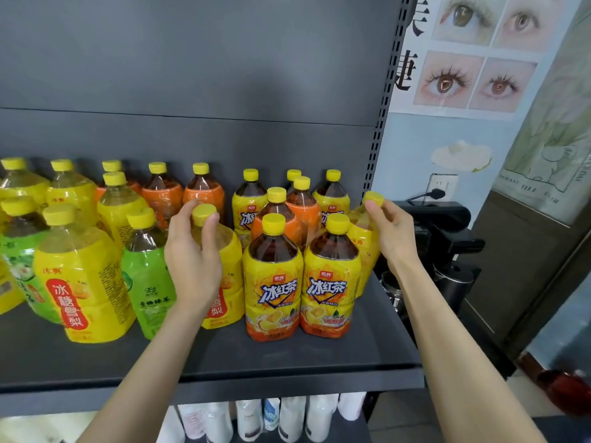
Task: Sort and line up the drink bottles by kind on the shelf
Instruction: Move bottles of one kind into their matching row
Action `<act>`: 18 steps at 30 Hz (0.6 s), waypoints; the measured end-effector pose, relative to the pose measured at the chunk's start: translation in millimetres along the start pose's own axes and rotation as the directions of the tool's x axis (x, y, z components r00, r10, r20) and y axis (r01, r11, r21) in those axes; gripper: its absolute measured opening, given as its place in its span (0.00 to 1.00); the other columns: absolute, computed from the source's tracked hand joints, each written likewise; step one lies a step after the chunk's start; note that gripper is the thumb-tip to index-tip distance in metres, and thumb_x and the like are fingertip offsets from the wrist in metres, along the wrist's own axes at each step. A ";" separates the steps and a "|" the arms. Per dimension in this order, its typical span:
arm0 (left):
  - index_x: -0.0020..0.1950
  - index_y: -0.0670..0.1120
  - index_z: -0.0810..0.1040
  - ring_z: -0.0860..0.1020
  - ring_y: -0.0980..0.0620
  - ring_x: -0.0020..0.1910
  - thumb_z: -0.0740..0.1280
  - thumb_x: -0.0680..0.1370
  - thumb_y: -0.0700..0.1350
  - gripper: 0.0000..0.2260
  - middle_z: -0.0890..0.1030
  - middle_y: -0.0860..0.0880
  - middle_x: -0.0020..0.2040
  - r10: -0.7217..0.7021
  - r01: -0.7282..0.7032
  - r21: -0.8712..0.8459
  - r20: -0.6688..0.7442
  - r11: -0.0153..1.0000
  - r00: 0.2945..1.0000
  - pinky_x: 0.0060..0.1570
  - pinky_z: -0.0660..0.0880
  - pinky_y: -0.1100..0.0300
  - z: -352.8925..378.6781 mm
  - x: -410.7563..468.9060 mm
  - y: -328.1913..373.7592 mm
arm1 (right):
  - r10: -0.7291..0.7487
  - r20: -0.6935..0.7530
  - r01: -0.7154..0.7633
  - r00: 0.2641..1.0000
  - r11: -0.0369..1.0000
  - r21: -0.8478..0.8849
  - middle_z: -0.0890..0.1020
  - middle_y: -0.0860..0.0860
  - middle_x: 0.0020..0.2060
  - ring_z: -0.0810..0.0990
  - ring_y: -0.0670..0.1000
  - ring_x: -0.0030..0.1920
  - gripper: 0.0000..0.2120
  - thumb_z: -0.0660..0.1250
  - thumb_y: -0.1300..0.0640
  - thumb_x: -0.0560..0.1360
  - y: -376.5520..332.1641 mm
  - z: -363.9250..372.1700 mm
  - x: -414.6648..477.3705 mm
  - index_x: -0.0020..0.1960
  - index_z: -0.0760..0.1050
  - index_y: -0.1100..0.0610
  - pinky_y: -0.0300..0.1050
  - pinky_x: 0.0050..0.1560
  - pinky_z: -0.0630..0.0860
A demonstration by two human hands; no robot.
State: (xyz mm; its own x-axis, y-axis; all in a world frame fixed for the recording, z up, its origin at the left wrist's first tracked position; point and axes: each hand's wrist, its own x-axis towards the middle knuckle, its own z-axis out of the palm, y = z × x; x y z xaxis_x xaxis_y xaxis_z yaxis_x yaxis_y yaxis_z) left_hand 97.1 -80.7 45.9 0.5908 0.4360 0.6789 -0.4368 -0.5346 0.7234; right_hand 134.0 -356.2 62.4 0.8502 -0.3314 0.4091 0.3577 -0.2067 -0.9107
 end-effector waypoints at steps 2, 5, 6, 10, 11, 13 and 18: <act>0.67 0.40 0.71 0.69 0.73 0.49 0.62 0.81 0.48 0.18 0.75 0.48 0.59 0.021 -0.021 -0.011 -0.005 1.000 1.000 0.47 0.63 0.81 -4.2 -4.1 1.0 | -0.023 -0.005 0.023 1.000 0.999 -0.024 0.84 0.47 0.40 0.83 0.46 0.42 0.04 0.67 0.53 0.77 -1.5 -10.2 -6.0 0.46 0.81 0.48 0.43 0.47 0.78; 0.66 0.38 0.72 0.69 0.71 0.49 0.63 0.80 0.47 0.18 0.76 0.46 0.58 0.041 -0.041 -0.014 -0.023 0.999 0.999 0.46 0.61 0.83 -11.1 -9.3 4.1 | -0.029 -0.014 0.028 0.999 0.999 -0.022 0.85 0.47 0.40 0.83 0.48 0.42 0.04 0.67 0.52 0.77 -6.0 -26.3 -16.7 0.46 0.80 0.46 0.44 0.46 0.79; 0.65 0.38 0.72 0.69 0.70 0.49 0.63 0.80 0.48 0.18 0.76 0.45 0.58 0.046 -0.046 -0.017 -0.031 0.999 0.998 0.46 0.61 0.83 -13.5 -10.8 5.9 | -0.028 -0.013 0.028 1.000 1.000 -0.013 0.85 0.46 0.39 0.83 0.47 0.41 0.04 0.66 0.53 0.78 -7.6 -31.8 -21.2 0.47 0.80 0.48 0.43 0.45 0.79; 0.65 0.40 0.73 0.70 0.72 0.48 0.63 0.80 0.49 0.18 0.75 0.50 0.57 0.040 -0.042 -0.035 -0.056 0.999 0.998 0.46 0.63 0.81 -23.2 -13.5 14.8 | -0.037 -0.022 0.037 0.999 0.999 0.007 0.84 0.47 0.39 0.83 0.44 0.39 0.06 0.66 0.53 0.78 -14.5 -45.3 -43.0 0.50 0.80 0.53 0.39 0.40 0.78; 0.65 0.41 0.74 0.71 0.69 0.50 0.63 0.80 0.50 0.18 0.76 0.49 0.58 0.038 -0.040 -0.038 -0.057 0.998 0.998 0.48 0.65 0.78 -25.6 -14.1 16.8 | -0.044 -0.024 0.044 0.999 0.999 0.011 0.84 0.47 0.39 0.82 0.44 0.39 0.06 0.65 0.53 0.78 -16.1 -46.5 -49.0 0.49 0.80 0.52 0.39 0.40 0.78; 0.65 0.42 0.74 0.71 0.63 0.54 0.63 0.80 0.50 0.18 0.77 0.48 0.59 0.033 -0.036 -0.043 -0.058 0.998 0.998 0.50 0.68 0.72 -30.9 -17.0 21.8 | -0.054 -0.033 0.055 0.998 0.998 0.009 0.84 0.47 0.40 0.82 0.45 0.40 0.06 0.65 0.52 0.78 -19.4 -47.1 -60.3 0.48 0.80 0.50 0.40 0.42 0.78; 0.65 0.43 0.74 0.76 0.51 0.57 0.64 0.79 0.51 0.18 0.78 0.46 0.60 -0.009 0.006 -0.080 -0.038 0.997 0.999 0.52 0.74 0.58 -41.4 -34.0 29.5 | -0.077 -0.073 0.078 0.994 0.997 0.011 0.84 0.49 0.44 0.82 0.49 0.46 0.05 0.66 0.51 0.78 -25.2 -46.0 -85.7 0.50 0.80 0.47 0.49 0.52 0.79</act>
State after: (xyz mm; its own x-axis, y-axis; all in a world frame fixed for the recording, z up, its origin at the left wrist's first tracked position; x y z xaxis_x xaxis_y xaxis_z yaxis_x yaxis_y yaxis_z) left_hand 36.0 -81.3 49.4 0.5681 0.4680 0.6769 -0.4865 -0.4725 0.7349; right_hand 34.4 -365.0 52.9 0.7894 -0.3811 0.4812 0.4271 -0.2222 -0.8765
